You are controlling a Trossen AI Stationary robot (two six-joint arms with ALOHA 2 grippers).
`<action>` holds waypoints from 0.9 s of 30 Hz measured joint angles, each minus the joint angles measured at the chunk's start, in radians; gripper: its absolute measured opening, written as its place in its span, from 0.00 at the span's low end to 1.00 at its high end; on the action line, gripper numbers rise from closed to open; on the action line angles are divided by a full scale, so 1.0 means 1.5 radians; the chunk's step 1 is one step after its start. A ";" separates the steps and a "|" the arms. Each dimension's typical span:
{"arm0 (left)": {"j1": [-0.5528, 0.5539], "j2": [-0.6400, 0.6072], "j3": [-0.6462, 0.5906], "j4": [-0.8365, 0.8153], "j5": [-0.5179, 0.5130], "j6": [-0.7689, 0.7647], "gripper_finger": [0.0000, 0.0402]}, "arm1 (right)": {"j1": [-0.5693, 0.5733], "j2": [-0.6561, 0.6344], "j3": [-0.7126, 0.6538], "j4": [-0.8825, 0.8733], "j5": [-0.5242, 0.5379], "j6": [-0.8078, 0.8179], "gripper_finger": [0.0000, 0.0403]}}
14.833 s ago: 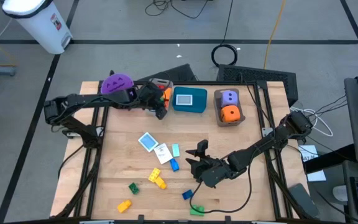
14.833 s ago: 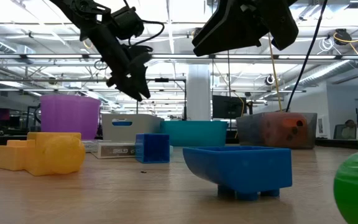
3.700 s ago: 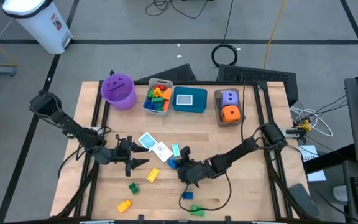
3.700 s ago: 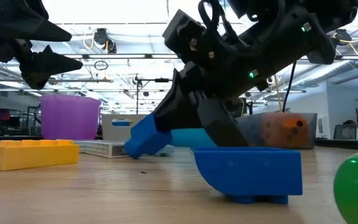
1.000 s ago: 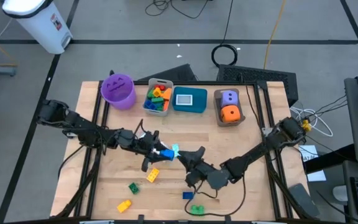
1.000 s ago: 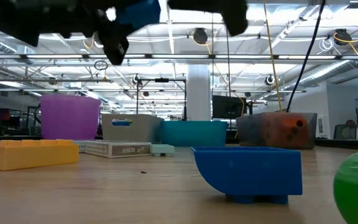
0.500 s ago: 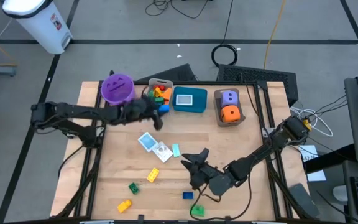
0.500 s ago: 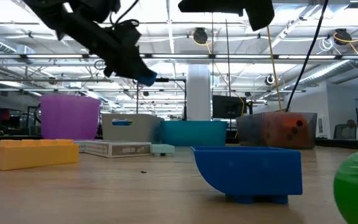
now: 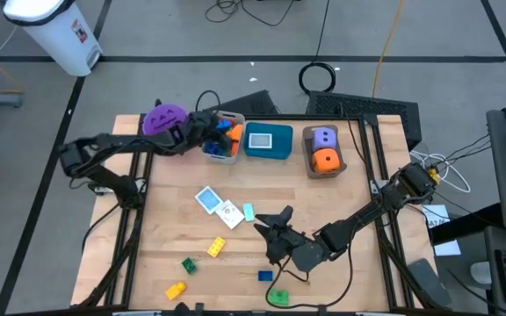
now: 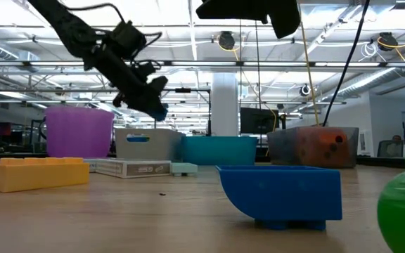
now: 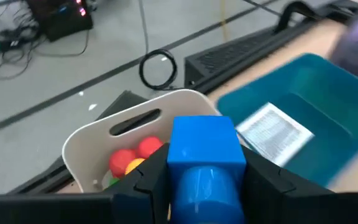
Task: Pick & Place Toys
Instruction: Put the blue game piece into the gray bin, then put the dark green game piece into the gray bin
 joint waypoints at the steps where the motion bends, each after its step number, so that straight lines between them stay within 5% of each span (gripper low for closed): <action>1: 0.008 0.013 0.000 0.014 0.000 -0.012 0.36 | 0.000 0.000 0.000 0.000 -0.009 0.000 0.42; 14: 0.067 0.114 0.000 0.098 0.040 -0.066 0.48 | 0.000 0.000 0.000 -0.013 -0.011 0.012 0.42; 27: 0.086 -0.021 -0.001 0.097 0.160 -0.065 0.57 | 0.000 0.000 0.000 -0.029 -0.010 0.030 0.43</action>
